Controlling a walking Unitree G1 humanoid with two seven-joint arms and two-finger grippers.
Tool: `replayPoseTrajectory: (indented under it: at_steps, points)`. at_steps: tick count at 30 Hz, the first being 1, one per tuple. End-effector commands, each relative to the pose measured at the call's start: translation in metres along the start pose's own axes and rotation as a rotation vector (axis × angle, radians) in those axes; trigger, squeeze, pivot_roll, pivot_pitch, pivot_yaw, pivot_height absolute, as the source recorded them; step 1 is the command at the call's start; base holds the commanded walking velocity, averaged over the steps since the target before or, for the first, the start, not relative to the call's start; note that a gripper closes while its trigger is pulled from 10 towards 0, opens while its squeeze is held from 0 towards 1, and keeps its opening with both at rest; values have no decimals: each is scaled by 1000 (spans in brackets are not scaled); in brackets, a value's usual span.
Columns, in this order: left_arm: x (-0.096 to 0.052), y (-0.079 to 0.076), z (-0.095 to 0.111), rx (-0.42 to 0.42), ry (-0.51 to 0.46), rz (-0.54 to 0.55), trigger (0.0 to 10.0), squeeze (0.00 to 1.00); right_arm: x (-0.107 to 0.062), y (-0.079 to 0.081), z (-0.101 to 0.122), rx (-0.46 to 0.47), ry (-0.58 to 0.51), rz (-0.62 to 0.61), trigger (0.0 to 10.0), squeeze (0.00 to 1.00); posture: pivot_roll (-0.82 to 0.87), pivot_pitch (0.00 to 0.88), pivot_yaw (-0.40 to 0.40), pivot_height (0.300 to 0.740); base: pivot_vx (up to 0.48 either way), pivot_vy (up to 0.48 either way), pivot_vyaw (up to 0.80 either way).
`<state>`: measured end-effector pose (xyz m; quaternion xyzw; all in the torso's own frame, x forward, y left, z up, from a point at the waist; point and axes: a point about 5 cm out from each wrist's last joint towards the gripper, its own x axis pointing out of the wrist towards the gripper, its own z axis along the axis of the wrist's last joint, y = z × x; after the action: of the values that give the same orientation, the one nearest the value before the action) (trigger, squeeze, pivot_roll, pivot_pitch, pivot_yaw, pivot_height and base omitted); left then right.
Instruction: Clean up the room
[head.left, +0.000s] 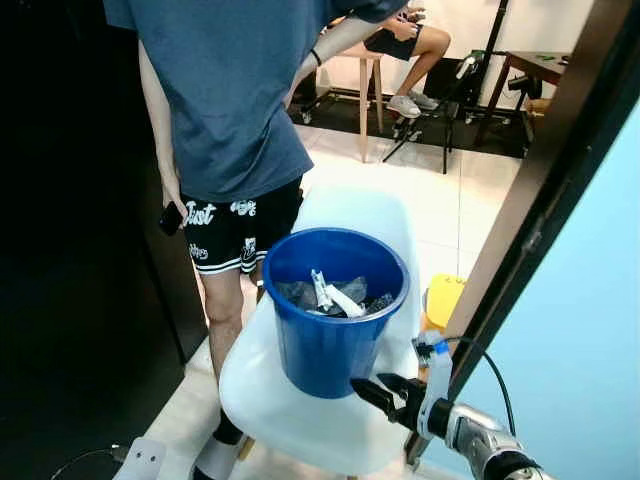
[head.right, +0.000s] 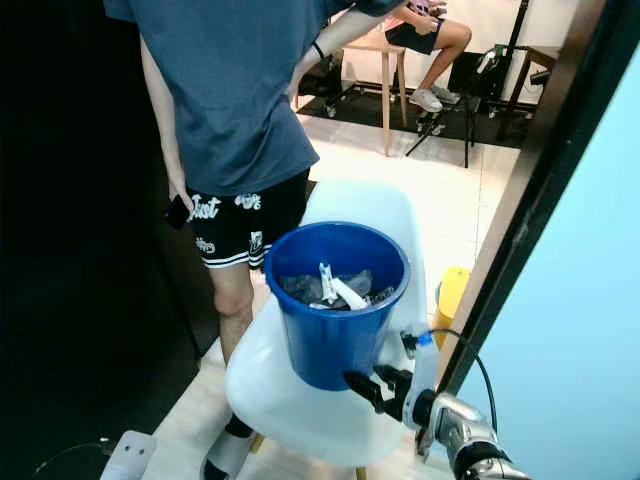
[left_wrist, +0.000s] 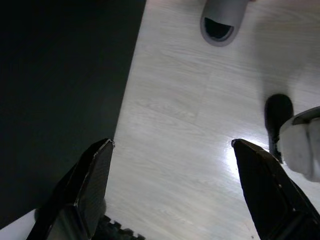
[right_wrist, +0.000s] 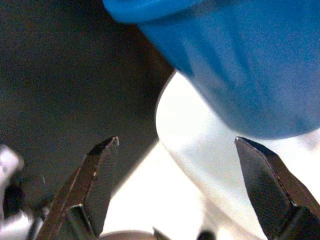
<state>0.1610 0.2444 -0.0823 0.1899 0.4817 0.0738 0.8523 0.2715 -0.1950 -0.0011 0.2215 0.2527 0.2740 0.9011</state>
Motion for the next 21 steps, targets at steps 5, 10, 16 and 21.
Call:
replayPoseTrajectory:
  at_steps: [5, 10, 16, 21]
  points:
    - [-2, -13, -4, 1, 19, -27, 10000, 0, -4, 6, 30, 91, -208, 186, 10000, 0, -16, 0, -43, 740, -257, 0, 0]
    - [-3, -15, -10, 17, 36, -33, 10000, 0, -5, 3, 24, 64, -136, 166, 10000, 0, -18, 0, -52, 740, -271, 0, 0]
    - [-4, -15, -13, 9, 44, -32, 10000, 0, -13, -16, -11, 17, 64, -186, 10000, 0, -19, 0, -55, 740, -287, 0, 0]
    - [-4, -17, -13, 11, 46, -37, 10000, 0, -24, -26, -38, 62, 168, -423, 10000, 0, -23, 0, -52, 740, -288, 0, 0]
